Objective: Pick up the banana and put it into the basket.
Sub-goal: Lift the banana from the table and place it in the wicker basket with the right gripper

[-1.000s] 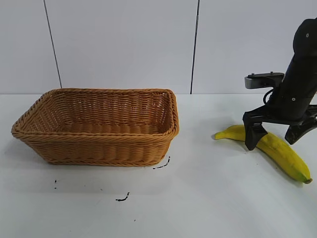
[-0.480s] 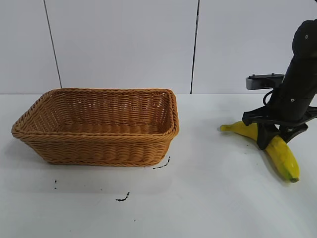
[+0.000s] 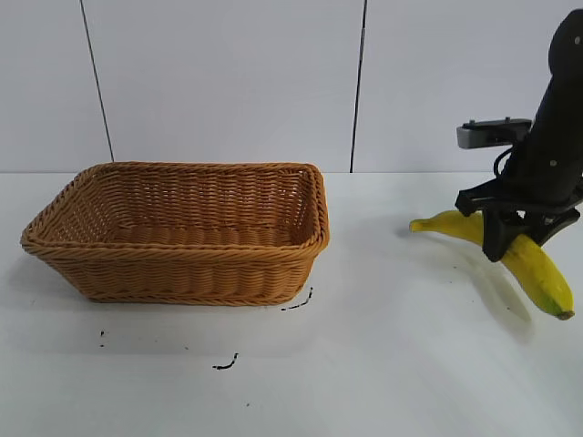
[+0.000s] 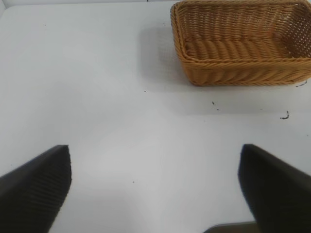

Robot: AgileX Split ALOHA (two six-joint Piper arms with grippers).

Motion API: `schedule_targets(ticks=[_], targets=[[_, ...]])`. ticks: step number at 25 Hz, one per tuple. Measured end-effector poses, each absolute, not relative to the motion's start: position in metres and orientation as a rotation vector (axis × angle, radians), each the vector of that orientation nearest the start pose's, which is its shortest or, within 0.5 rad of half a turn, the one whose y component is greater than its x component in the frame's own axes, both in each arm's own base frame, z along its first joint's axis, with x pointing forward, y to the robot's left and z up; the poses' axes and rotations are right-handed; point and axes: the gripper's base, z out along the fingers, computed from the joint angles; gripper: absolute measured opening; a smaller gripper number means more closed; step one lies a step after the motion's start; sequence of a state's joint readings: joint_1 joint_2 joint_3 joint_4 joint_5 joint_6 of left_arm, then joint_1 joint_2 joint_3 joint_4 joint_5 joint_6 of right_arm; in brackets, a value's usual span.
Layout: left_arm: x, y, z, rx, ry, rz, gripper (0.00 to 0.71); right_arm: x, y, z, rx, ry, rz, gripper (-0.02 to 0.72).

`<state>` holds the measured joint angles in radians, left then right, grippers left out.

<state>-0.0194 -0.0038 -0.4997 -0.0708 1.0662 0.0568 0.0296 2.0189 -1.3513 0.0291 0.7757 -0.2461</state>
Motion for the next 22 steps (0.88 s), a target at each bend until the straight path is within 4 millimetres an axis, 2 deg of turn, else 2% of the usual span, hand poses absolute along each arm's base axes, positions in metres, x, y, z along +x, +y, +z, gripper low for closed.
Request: schedule_targets(ticks=[9,13,17,22], targets=[[-0.006,-0.006,0.277,0.082,2.043,-0.061,0.693,0.379,0.013,0.218,-0.377,2.850,-0.011,0.291],[-0.006,-0.006,0.277,0.082,2.043,-0.061,0.693,0.385,0.016,0.245,-0.373,2.834,0.010,0.291],[-0.006,-0.006,0.277,0.082,2.043,-0.061,0.693,0.394,0.033,0.271,-0.433,2.761,0.002,0.291],[-0.006,-0.006,0.277,0.082,2.043,-0.061,0.693,0.397,0.071,0.293,-0.573,2.669,-0.020,0.291]])
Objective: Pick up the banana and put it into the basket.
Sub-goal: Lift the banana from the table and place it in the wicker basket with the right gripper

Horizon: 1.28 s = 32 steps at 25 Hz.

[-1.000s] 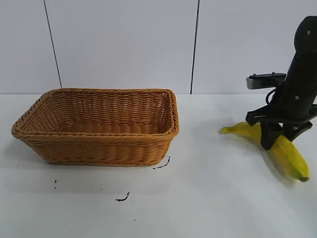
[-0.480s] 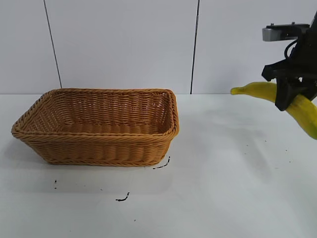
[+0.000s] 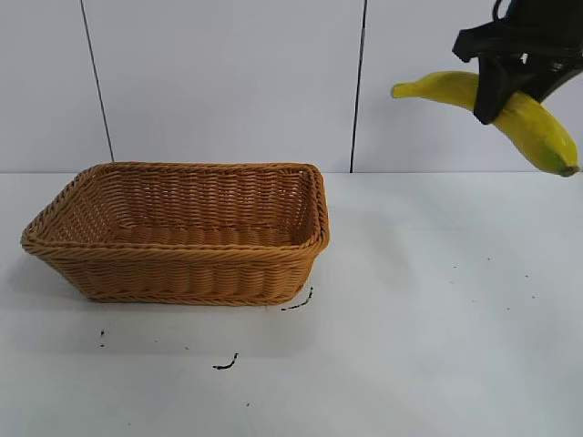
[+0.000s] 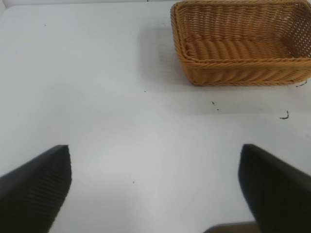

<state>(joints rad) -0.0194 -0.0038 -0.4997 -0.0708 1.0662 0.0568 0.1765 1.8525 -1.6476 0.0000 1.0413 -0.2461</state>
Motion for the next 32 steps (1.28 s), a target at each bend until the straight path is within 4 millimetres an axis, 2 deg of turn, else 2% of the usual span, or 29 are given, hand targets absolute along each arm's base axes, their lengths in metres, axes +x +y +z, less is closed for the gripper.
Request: schedule_targets(ticks=[6,9,13,15,20,22,25,32], targets=[[-0.006,-0.006,0.277,0.082,2.043,-0.061,0.693,0.404,0.140,0.310,-0.764,2.548,0.022,0.291],[-0.006,-0.006,0.277,0.082,2.043,-0.061,0.693,0.408,0.180,0.312,-0.883,2.481,0.034,0.291],[-0.006,-0.006,0.277,0.082,2.043,-0.061,0.693,0.412,0.227,0.298,-1.026,2.411,0.051,0.291],[-0.006,-0.006,0.277,0.082,2.043,-0.061,0.693,0.411,0.251,0.285,-1.111,2.370,0.054,0.291],[-0.006,-0.006,0.277,0.082,2.043,-0.061,0.693,0.406,0.299,0.260,-1.422,2.103,0.007,0.291],[-0.006,-0.006,0.277,0.082,2.043,-0.061,0.693,0.406,0.312,0.250,-1.521,1.982,-0.022,0.291],[-0.006,-0.006,0.277,0.082,2.043,-0.061,0.693,0.411,0.323,0.237,-1.556,1.880,-0.040,0.291],[-0.006,-0.006,0.277,0.082,2.043,-0.061,0.693,0.421,0.331,0.189,-1.590,1.905,-0.038,0.291]])
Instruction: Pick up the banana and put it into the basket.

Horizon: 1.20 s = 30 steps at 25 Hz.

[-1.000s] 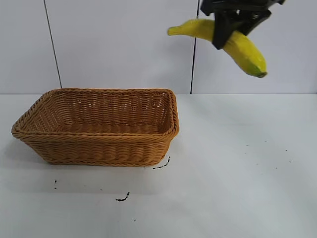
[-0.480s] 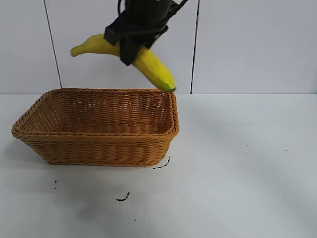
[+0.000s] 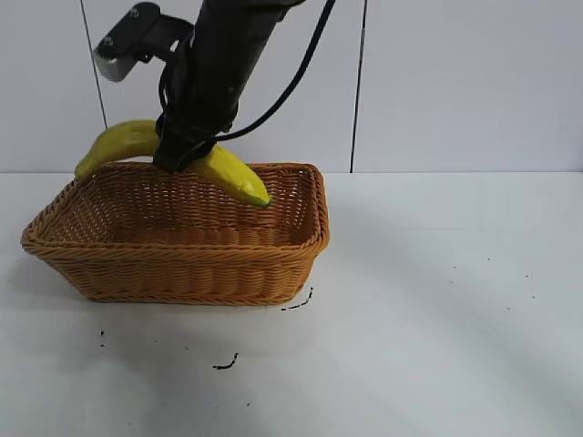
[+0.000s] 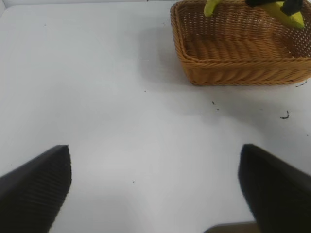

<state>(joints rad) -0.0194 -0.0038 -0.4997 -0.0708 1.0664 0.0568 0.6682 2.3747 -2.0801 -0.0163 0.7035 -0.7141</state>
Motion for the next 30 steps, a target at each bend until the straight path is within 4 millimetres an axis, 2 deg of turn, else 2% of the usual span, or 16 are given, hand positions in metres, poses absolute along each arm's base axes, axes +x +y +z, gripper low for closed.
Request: schedule_targets(ticks=[5,11,12,16,18,21,25,28,30], targets=[[-0.006,-0.006,0.277,0.082,2.043,-0.061,0.693,0.425,0.336,0.163,-1.590,1.919,-0.020,0.291],[-0.006,-0.006,0.277,0.082,2.043,-0.061,0.693,0.426,0.336,0.162,-1.540,1.953,-0.001,0.299],[-0.006,-0.006,0.277,0.082,2.043,-0.061,0.693,0.426,0.336,0.162,-1.535,1.957,0.001,0.338],[-0.006,-0.006,0.277,0.082,2.043,-0.061,0.693,0.427,0.336,0.162,-1.507,1.961,0.005,0.609],[-0.006,-0.006,0.277,0.082,2.043,-0.061,0.693,0.427,0.336,0.163,-1.488,1.973,0.013,0.653],[-0.006,-0.006,0.277,0.082,2.043,-0.061,0.693,0.427,0.335,0.174,-1.451,1.978,0.018,0.673],[-0.006,-0.006,0.277,0.081,2.043,-0.061,0.693,0.424,0.331,0.211,-1.250,2.044,0.095,0.678],[-0.006,-0.006,0.277,0.081,2.043,-0.061,0.693,0.424,0.317,0.241,-1.065,2.165,0.157,0.679],[-0.006,-0.006,0.277,0.081,2.043,-0.061,0.693,0.428,0.301,0.253,-0.974,2.263,0.165,0.679]])
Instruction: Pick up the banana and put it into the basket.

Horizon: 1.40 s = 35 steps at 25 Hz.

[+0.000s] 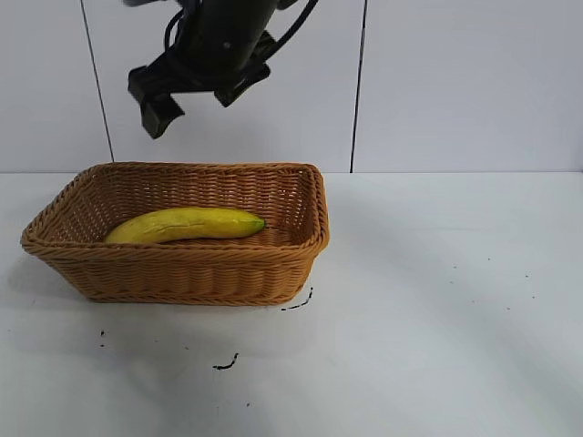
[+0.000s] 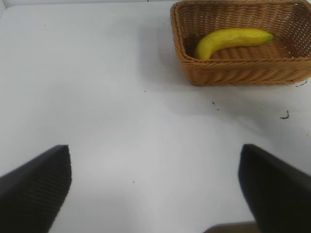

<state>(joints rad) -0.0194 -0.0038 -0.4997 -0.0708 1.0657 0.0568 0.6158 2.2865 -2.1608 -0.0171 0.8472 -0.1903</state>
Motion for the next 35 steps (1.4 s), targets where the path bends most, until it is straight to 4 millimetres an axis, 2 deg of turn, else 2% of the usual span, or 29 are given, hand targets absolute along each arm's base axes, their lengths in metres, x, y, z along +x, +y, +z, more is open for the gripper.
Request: schedule_targets(ticks=[5,10,18,22,24,26,31,35], targets=[[-0.006,-0.006,0.277,0.081,2.043,-0.061,0.693,0.447,0.250,0.268,-0.715,2.489,0.180,0.679],[-0.006,-0.006,0.277,0.081,2.043,-0.061,0.693,0.468,0.188,0.267,-0.488,2.636,0.152,0.679],[-0.006,-0.006,0.277,0.081,2.043,-0.061,0.693,0.494,0.080,0.265,-0.195,2.711,0.052,0.679],[-0.006,-0.006,0.277,0.081,2.043,-0.061,0.693,0.499,0.032,0.264,-0.066,2.725,0.023,0.679],[-0.006,-0.006,0.277,0.081,2.043,-0.061,0.693,0.500,0.015,0.264,-0.019,2.725,0.013,0.679],[-0.006,-0.006,0.277,0.081,2.043,-0.061,0.693,0.500,0.004,0.264,0.017,2.725,0.026,0.679],[-0.006,-0.006,0.277,0.081,2.043,-0.061,0.693,0.497,0.002,0.265,0.033,2.731,0.057,0.679],[-0.006,-0.006,0.277,0.081,2.043,-0.061,0.693,0.480,0.003,0.266,0.036,2.782,0.062,0.679]])
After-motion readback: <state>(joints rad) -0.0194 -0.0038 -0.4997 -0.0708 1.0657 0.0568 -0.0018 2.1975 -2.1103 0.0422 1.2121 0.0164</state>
